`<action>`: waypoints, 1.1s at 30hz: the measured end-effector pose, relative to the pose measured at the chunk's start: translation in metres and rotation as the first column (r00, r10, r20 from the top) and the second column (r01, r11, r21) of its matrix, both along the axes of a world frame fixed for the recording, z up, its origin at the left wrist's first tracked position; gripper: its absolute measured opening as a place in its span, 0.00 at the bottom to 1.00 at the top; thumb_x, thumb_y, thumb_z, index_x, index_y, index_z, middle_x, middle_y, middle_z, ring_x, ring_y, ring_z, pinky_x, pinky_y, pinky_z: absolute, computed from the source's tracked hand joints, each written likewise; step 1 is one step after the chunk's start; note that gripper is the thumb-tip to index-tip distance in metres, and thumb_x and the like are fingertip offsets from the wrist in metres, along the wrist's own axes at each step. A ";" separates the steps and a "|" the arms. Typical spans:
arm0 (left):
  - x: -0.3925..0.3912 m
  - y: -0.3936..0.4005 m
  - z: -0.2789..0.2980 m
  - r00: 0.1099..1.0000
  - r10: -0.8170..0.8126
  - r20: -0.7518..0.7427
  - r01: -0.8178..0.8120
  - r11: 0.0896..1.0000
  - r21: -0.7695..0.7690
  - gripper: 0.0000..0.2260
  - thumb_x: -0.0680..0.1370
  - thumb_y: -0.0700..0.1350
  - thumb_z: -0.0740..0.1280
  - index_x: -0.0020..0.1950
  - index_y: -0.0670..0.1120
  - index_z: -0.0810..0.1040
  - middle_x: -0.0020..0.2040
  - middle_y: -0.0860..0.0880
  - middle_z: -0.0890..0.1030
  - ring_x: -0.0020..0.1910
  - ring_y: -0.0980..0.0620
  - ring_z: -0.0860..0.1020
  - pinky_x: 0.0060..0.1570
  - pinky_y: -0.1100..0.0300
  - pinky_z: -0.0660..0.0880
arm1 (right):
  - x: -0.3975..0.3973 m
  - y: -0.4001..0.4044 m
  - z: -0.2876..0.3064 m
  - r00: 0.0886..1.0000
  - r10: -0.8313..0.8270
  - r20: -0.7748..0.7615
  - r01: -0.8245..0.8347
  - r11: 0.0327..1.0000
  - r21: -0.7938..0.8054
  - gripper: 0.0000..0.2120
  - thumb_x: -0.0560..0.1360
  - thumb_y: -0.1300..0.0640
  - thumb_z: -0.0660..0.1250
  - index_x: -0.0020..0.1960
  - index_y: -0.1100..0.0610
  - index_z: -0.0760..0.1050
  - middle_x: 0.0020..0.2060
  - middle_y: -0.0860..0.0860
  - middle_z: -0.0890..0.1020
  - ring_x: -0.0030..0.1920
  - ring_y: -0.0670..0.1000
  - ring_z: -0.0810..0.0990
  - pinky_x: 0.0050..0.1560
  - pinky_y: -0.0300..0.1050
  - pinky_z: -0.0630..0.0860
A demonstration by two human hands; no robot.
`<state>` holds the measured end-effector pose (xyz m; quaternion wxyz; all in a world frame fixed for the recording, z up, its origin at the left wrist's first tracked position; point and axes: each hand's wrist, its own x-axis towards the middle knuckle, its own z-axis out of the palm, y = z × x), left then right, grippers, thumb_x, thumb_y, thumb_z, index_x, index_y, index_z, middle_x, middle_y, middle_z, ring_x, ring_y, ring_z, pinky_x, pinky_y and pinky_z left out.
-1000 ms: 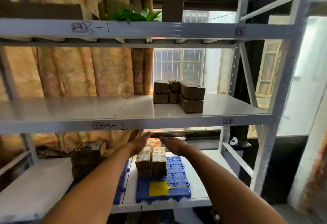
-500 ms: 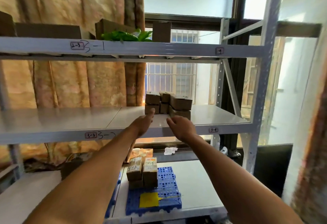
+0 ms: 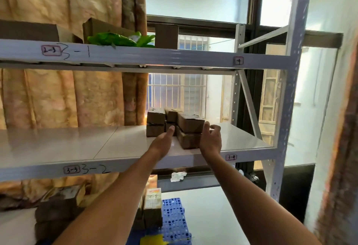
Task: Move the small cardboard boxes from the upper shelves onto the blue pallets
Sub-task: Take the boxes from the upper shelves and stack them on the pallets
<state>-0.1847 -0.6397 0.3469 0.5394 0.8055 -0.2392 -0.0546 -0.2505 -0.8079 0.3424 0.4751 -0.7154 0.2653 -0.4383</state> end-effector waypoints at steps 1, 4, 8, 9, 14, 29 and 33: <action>0.005 -0.006 0.003 0.999 0.001 -0.043 -0.001 1.000 -0.008 0.40 0.76 0.74 0.47 0.76 0.48 0.68 0.67 0.45 0.77 0.62 0.47 0.73 0.59 0.51 0.65 | 0.007 -0.005 0.002 0.999 0.036 0.028 -0.038 0.996 0.077 0.32 0.81 0.32 0.50 0.72 0.54 0.66 0.67 0.58 0.78 0.60 0.57 0.77 0.58 0.53 0.71; 0.024 -0.019 0.004 0.991 0.020 -0.131 -0.027 0.998 -0.049 0.42 0.73 0.77 0.46 0.79 0.53 0.63 0.75 0.45 0.71 0.73 0.43 0.68 0.72 0.44 0.62 | 0.024 -0.019 0.007 0.975 0.148 0.165 -0.190 0.939 0.285 0.37 0.80 0.28 0.47 0.77 0.52 0.65 0.73 0.57 0.74 0.70 0.60 0.74 0.70 0.59 0.69; 0.040 -0.030 -0.006 0.996 0.084 0.021 -0.085 0.996 0.007 0.41 0.69 0.80 0.41 0.75 0.63 0.65 0.76 0.49 0.71 0.73 0.42 0.69 0.72 0.40 0.62 | 0.035 -0.028 0.015 0.890 0.387 0.243 -0.455 0.792 0.406 0.42 0.77 0.24 0.49 0.79 0.51 0.65 0.74 0.58 0.73 0.73 0.62 0.72 0.75 0.65 0.66; 0.042 -0.033 -0.008 0.994 0.086 0.072 -0.089 0.995 0.039 0.40 0.68 0.81 0.41 0.74 0.66 0.65 0.75 0.50 0.72 0.73 0.42 0.69 0.70 0.41 0.63 | 0.034 -0.028 0.016 0.869 0.438 0.230 -0.495 0.770 0.403 0.42 0.76 0.24 0.50 0.77 0.51 0.69 0.71 0.57 0.77 0.70 0.62 0.76 0.73 0.63 0.70; 0.041 -0.034 -0.012 0.986 -0.031 0.163 0.005 0.988 0.157 0.30 0.74 0.75 0.49 0.75 0.70 0.63 0.74 0.53 0.73 0.70 0.46 0.72 0.58 0.51 0.67 | 0.026 -0.021 0.010 0.845 0.509 0.166 -0.535 0.811 0.238 0.25 0.80 0.33 0.58 0.63 0.49 0.79 0.50 0.54 0.88 0.47 0.54 0.88 0.44 0.49 0.85; -0.040 0.028 -0.026 0.988 -0.151 -0.008 0.116 0.790 -0.602 0.31 0.70 0.39 0.78 0.69 0.53 0.71 0.64 0.51 0.78 0.63 0.47 0.78 0.59 0.40 0.79 | -0.053 0.029 0.009 0.651 0.728 0.214 -0.757 0.606 0.244 0.16 0.78 0.46 0.63 0.58 0.56 0.77 0.50 0.55 0.82 0.53 0.53 0.81 0.51 0.45 0.78; -0.065 0.061 -0.053 0.975 -0.205 -0.089 0.090 0.724 -0.684 0.36 0.66 0.40 0.78 0.70 0.58 0.71 0.62 0.46 0.81 0.59 0.43 0.82 0.54 0.41 0.81 | -0.078 0.043 0.005 0.530 0.843 0.089 -0.832 0.496 0.249 0.12 0.79 0.52 0.66 0.59 0.57 0.78 0.58 0.57 0.81 0.62 0.57 0.79 0.57 0.49 0.79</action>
